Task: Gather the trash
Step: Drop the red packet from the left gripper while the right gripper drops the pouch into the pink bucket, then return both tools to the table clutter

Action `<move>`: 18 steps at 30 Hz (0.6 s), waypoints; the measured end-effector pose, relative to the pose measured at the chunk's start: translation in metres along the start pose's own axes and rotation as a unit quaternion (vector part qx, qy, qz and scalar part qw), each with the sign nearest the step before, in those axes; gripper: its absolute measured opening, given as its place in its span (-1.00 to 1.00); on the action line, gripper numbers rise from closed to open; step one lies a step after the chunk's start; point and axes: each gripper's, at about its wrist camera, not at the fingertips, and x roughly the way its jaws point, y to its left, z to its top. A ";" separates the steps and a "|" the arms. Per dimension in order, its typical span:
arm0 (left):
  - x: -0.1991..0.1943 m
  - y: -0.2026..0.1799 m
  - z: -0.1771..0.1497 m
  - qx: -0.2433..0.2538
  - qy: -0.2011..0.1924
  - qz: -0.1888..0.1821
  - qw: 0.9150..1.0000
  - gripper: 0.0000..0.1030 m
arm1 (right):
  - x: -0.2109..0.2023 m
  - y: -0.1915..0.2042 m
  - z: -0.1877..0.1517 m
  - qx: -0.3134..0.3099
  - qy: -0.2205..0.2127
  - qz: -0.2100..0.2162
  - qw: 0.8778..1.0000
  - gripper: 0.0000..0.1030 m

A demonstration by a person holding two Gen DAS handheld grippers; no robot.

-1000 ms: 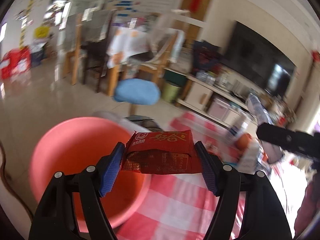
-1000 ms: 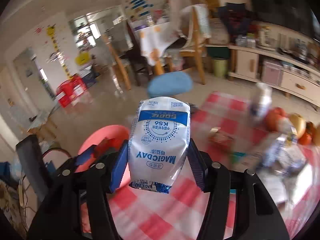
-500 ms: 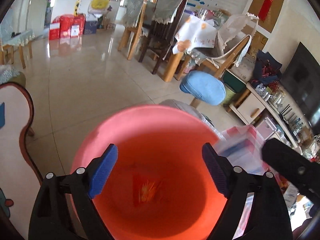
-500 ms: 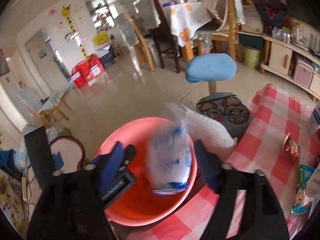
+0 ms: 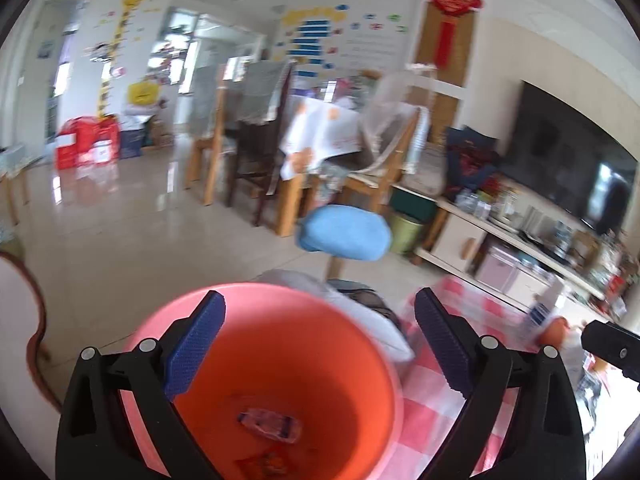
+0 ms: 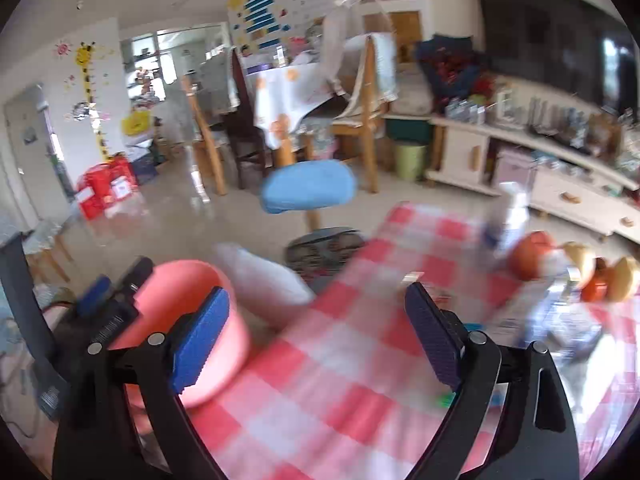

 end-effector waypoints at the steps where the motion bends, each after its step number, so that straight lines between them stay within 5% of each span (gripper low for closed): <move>1: -0.002 -0.008 0.001 0.011 -0.002 -0.007 1.000 0.84 | -0.009 -0.010 -0.004 0.000 -0.004 -0.012 1.000 0.81; 7: -0.007 -0.057 -0.006 0.058 0.024 -0.052 0.997 0.84 | -0.046 -0.058 -0.016 0.002 -0.031 -0.053 0.998 0.92; 18: -0.023 -0.125 -0.030 0.131 0.000 -0.093 0.987 0.84 | -0.078 -0.109 -0.033 0.005 -0.028 -0.087 0.996 0.92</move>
